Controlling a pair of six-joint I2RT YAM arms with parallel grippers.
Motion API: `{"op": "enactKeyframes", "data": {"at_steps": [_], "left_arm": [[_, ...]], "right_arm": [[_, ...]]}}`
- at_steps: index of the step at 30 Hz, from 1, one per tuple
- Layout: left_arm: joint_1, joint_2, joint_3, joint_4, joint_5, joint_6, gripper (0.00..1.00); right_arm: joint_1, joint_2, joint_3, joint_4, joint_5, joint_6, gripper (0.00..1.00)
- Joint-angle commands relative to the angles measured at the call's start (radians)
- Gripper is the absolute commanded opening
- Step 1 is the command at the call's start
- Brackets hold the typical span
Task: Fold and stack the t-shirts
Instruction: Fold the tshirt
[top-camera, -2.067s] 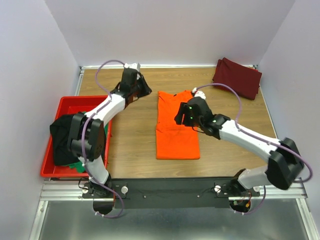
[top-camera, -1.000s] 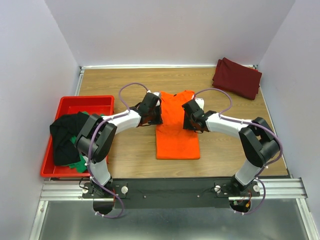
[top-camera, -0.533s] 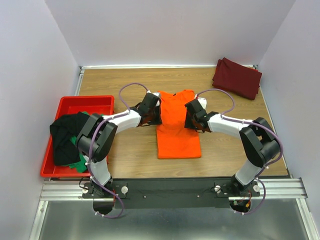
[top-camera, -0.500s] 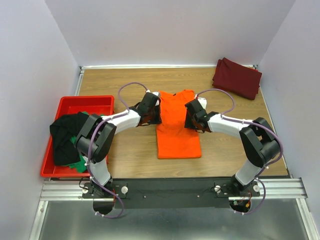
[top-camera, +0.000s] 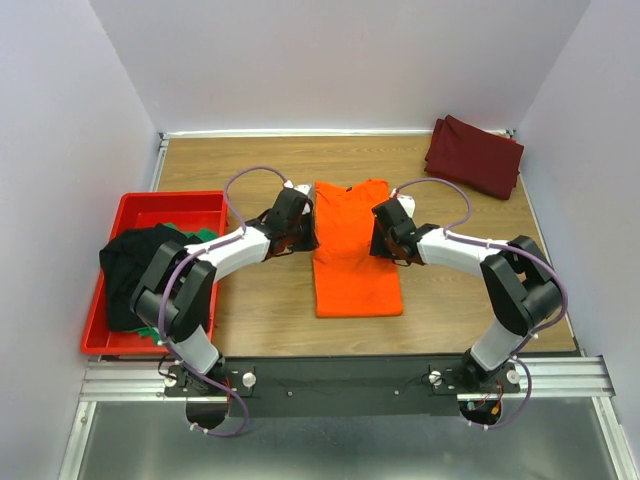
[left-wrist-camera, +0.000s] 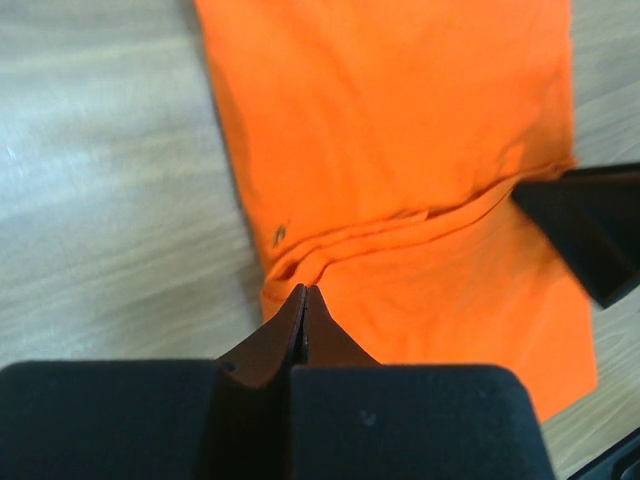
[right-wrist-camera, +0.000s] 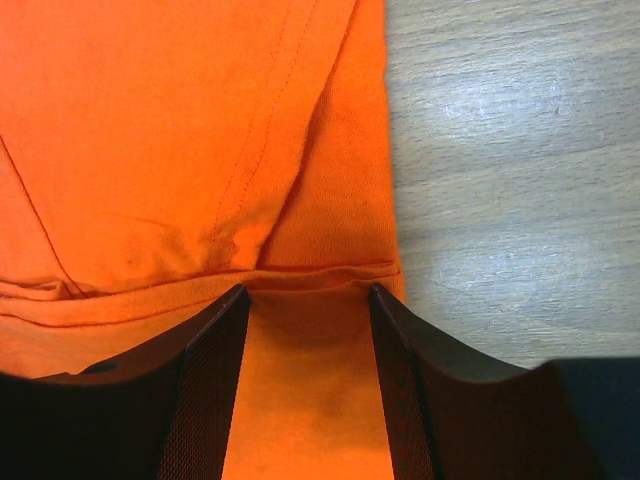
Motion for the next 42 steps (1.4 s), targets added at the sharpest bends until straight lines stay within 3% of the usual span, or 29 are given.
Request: {"op": "enactKeyframes", "data": {"at_steps": [1, 15, 24, 31, 35, 38, 42], "left_arm": [[-0.009, -0.005, -0.035, 0.018, 0.029, 0.005, 0.00], [-0.009, 0.152, -0.004, 0.050, 0.015, -0.037, 0.00], [-0.008, 0.088, 0.017, 0.041, 0.017, -0.012, 0.00], [-0.008, -0.053, 0.013, -0.056, 0.001, 0.009, 0.21], [-0.008, -0.151, -0.088, -0.079, 0.107, 0.001, 0.25], [-0.011, -0.208, -0.159, -0.101, 0.147, -0.002, 0.37], [-0.012, -0.265, -0.239, -0.128, 0.211, -0.005, 0.41]], "right_arm": [[-0.010, 0.000, -0.026, -0.027, -0.020, 0.016, 0.59], [-0.033, -0.038, -0.054, -0.027, -0.026, 0.017, 0.59], [-0.041, -0.107, -0.051, -0.029, -0.075, 0.002, 0.61], [-0.067, -0.299, -0.067, -0.128, -0.104, 0.028, 0.66], [-0.068, -0.413, -0.148, -0.233, -0.205, 0.065, 0.66], [-0.068, -0.492, -0.201, -0.295, -0.252, 0.097, 0.65], [-0.068, -0.569, -0.294, -0.334, -0.377, 0.144, 0.62]]}}
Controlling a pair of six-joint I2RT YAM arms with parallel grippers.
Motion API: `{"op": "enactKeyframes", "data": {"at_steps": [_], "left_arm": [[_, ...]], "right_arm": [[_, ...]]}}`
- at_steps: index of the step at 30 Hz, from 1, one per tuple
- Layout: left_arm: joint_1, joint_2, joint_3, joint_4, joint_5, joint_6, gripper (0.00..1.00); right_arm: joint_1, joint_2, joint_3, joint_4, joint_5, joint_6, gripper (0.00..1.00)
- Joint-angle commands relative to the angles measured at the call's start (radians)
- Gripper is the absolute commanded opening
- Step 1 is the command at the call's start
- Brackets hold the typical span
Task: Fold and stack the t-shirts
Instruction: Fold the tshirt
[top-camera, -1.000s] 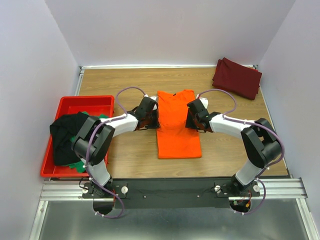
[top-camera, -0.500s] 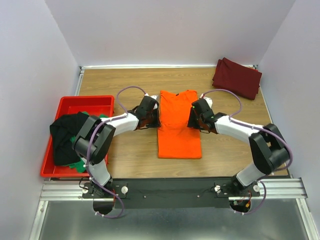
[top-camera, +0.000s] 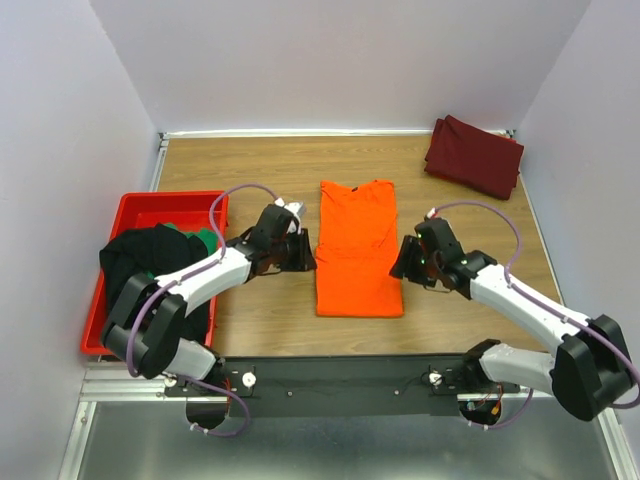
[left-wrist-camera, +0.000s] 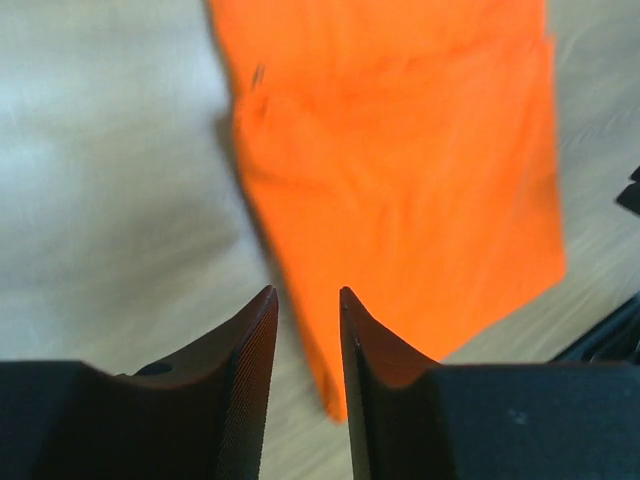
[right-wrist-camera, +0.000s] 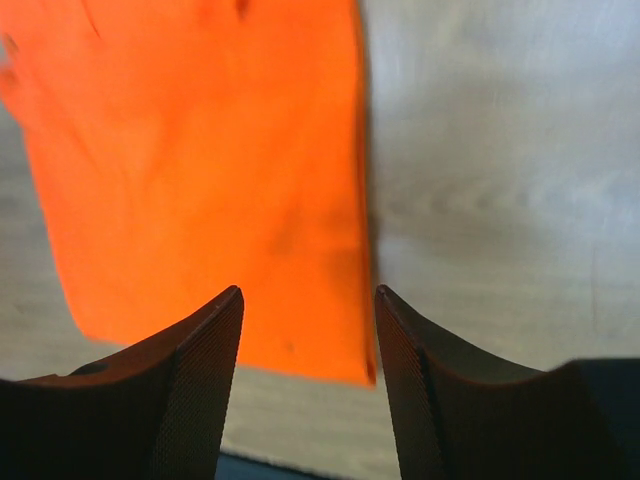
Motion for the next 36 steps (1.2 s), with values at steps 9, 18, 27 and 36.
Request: {"op": "enactKeyframes", "data": {"at_steps": [9, 18, 27, 36], "left_arm": [[-0.021, -0.085, -0.172, -0.079, 0.198, -0.017, 0.45], [-0.056, -0.113, -0.201, -0.022, 0.238, -0.054, 0.45], [-0.094, -0.085, -0.226, 0.018, 0.235, -0.080, 0.45], [-0.119, -0.036, -0.230, 0.076, 0.228, -0.104, 0.45]], "right_arm": [[-0.001, -0.077, -0.194, -0.111, -0.275, 0.133, 0.55], [-0.001, -0.069, -0.205, -0.104, -0.255, 0.150, 0.54], [-0.001, -0.077, -0.232, -0.089, -0.237, 0.187, 0.52], [-0.001, -0.069, -0.248, -0.048, -0.206, 0.213, 0.51]]}}
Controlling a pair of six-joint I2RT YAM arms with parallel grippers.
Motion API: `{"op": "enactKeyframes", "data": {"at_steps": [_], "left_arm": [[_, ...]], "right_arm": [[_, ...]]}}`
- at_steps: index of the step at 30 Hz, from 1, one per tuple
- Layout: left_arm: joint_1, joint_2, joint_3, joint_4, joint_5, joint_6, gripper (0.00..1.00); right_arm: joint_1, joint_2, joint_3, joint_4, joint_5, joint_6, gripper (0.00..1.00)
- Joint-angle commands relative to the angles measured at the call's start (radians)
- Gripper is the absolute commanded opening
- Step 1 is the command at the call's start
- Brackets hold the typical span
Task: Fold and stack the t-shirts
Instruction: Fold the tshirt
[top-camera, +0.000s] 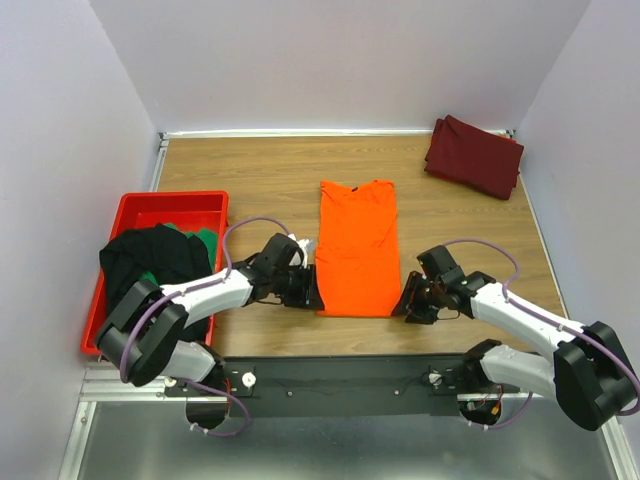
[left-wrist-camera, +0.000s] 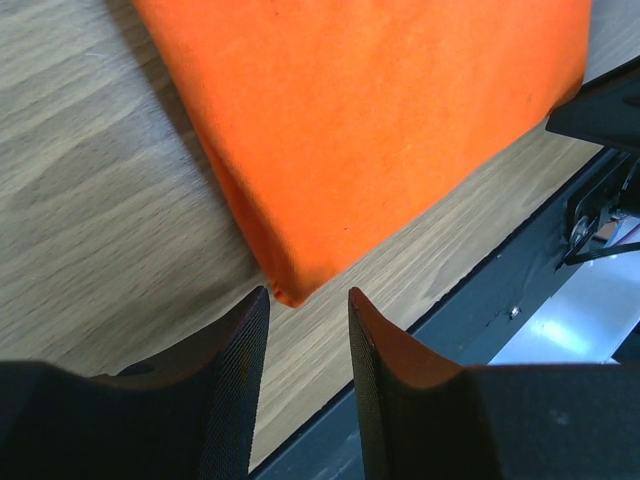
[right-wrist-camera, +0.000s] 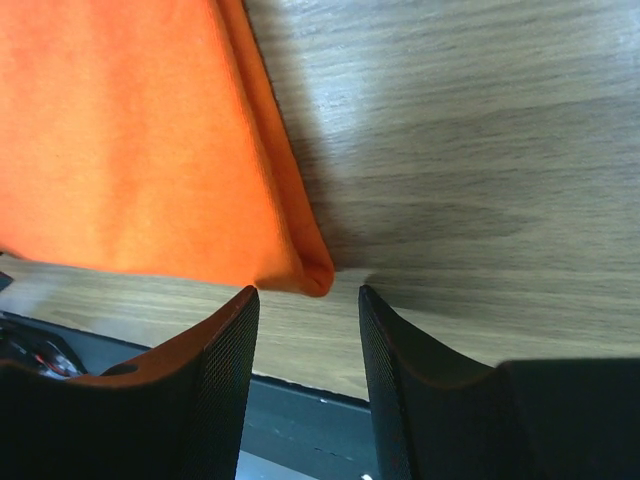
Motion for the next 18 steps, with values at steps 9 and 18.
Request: {"op": "enactKeyframes", "data": {"at_steps": [9, 18], "left_arm": [[-0.028, 0.045, -0.030, 0.041, 0.006, -0.040, 0.41], [-0.028, 0.050, -0.017, -0.004, -0.036, -0.041, 0.39]], "right_arm": [[-0.001, 0.014, -0.016, 0.048, 0.050, 0.032, 0.51], [-0.003, 0.041, -0.020, 0.062, 0.045, 0.026, 0.46]]}}
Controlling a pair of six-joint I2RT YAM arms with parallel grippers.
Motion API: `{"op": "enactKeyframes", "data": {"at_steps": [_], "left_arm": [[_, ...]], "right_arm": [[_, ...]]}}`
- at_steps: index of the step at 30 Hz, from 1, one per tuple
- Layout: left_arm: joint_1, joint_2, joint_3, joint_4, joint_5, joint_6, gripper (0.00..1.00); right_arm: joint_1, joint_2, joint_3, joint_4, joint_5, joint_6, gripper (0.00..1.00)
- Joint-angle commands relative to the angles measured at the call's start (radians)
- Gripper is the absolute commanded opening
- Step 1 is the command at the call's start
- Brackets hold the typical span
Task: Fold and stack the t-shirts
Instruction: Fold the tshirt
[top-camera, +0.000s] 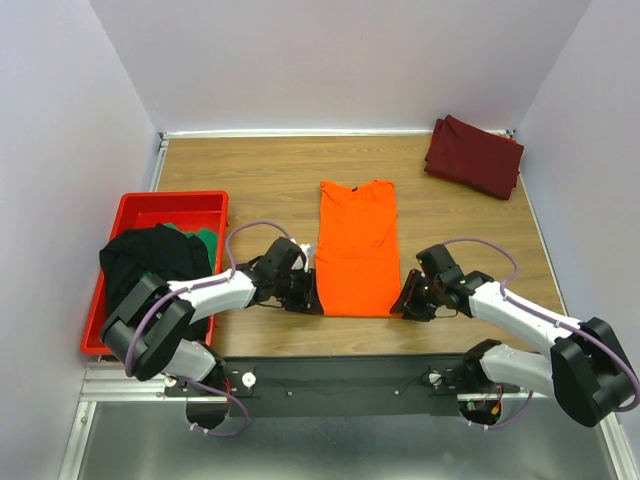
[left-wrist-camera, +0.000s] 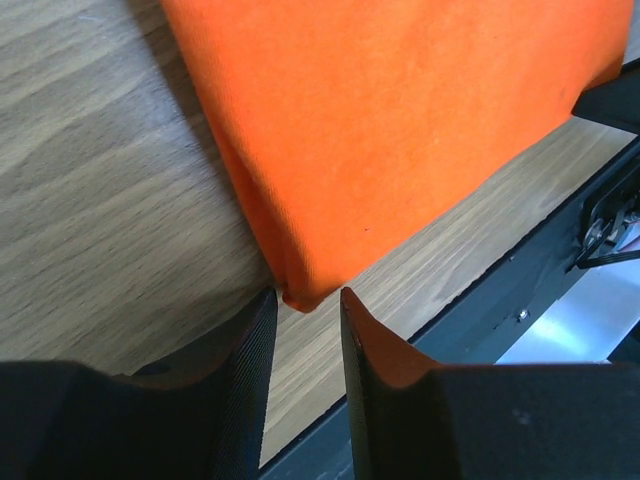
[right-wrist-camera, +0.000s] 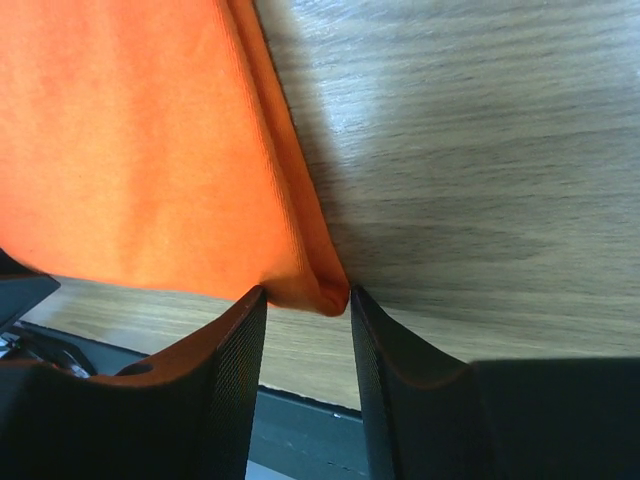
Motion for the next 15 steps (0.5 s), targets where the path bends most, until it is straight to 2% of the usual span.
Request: {"op": "enactKeyframes", "data": {"at_steps": [1, 9, 10, 14, 15], "left_arm": [[-0.008, 0.013, -0.001, -0.022, -0.026, -0.010, 0.39], [-0.030, 0.033, 0.002, -0.007, -0.035, -0.027, 0.38], [-0.036, 0.036, 0.003, -0.008, -0.037, -0.027, 0.38], [-0.040, 0.046, 0.003, 0.001, -0.054, -0.038, 0.35], [-0.040, 0.046, 0.002, 0.003, -0.058, -0.041, 0.35]], "right_arm": [[-0.001, 0.020, -0.020, 0.011, 0.035, 0.003, 0.46], [-0.003, 0.029, -0.026, 0.026, 0.035, 0.003, 0.46], [-0.003, 0.029, -0.027, 0.028, 0.035, 0.005, 0.43], [-0.001, 0.029, -0.032, 0.034, 0.035, 0.002, 0.42], [-0.001, 0.029, -0.032, 0.035, 0.033, 0.002, 0.39]]}}
